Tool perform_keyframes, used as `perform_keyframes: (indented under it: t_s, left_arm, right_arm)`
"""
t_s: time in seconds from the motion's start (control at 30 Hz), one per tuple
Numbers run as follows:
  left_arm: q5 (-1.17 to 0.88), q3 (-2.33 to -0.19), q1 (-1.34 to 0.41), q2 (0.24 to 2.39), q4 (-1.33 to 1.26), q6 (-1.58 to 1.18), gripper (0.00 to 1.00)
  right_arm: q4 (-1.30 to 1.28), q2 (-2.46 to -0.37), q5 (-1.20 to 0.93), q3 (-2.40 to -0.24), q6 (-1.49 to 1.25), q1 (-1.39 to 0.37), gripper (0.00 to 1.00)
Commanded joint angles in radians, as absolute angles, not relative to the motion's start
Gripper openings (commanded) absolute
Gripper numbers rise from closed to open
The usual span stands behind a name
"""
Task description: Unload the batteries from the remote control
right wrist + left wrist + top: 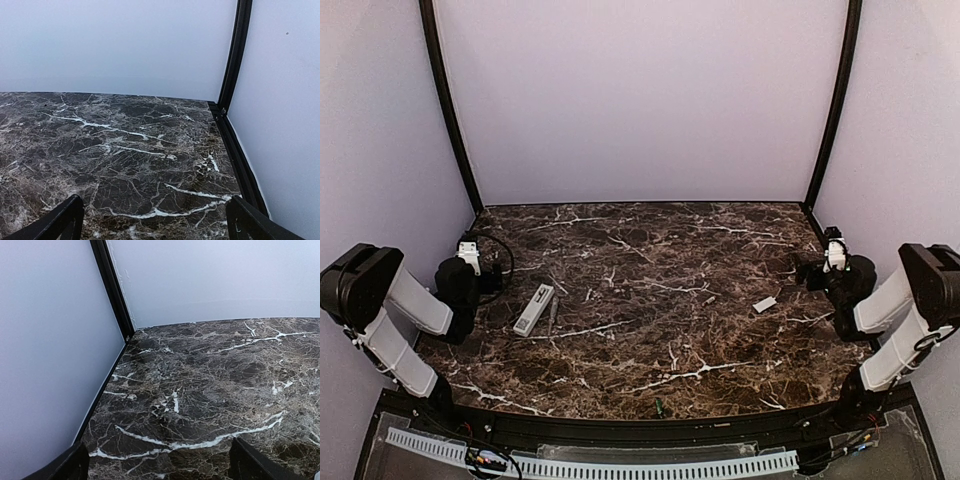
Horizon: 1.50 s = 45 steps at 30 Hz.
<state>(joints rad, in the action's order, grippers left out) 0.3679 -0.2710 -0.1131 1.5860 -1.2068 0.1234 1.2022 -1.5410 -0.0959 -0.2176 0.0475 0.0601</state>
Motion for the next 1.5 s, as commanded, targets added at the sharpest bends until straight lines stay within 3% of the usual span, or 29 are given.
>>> perform_keyframes:
  t_s: [0.0, 1.47]
  left_arm:
    - [0.360, -0.258, -0.107, 1.588, -1.236, 0.118, 0.98]
    - [0.360, -0.258, -0.107, 1.588, -1.236, 0.119, 0.99]
  right_arm:
    - [1.211, -1.546, -0.130, -0.258, 0.055, 0.065, 0.99]
    - [1.194, -1.546, -0.118, -0.268, 0.056, 0.062, 0.99]
